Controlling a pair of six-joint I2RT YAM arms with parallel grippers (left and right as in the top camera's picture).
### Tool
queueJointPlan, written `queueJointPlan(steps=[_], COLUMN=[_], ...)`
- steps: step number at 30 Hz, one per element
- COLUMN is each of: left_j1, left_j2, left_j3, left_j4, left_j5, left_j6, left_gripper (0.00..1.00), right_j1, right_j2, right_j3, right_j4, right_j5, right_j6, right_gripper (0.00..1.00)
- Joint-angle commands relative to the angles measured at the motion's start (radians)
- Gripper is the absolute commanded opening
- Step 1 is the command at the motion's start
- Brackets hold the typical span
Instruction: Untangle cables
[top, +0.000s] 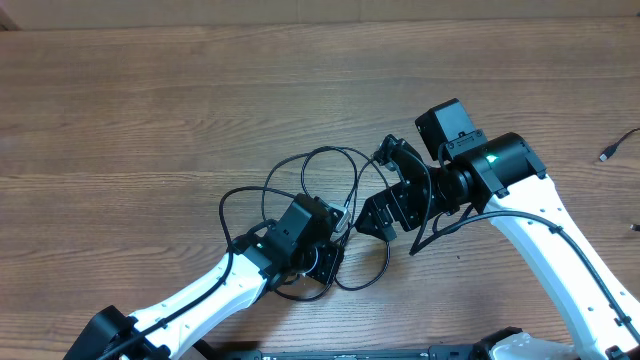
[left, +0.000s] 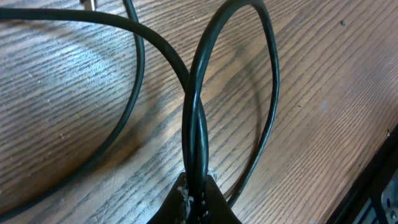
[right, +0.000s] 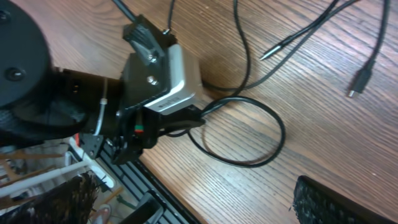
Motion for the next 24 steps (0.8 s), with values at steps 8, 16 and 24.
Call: queueJointPlan(steps=[8,16,24], left_j1=[0.069,0.086,0.086], left_j2=[-0.108,-0.140,-0.146], left_j3=[0.202,0.356,0.571], left_j4=[-0.215,-0.406,-0.611], left_j5=[-0.007,-0.013,-0.035], left_j6=[0.061,0.079,0.109], left_gripper=[0.04,0.04,0.04], right_j1=[-0.004,0.006,0.006], right_j2=[-0.003,-0.003,-0.002], right_j3=[0.000,0.000,0.000], right_j4=[0.025,0.084,0.188], right_j5=[0.100,0.050,0.038], right_j6=[0.026,-0.022,-0.037], right_gripper=[1.00,1.00,1.00])
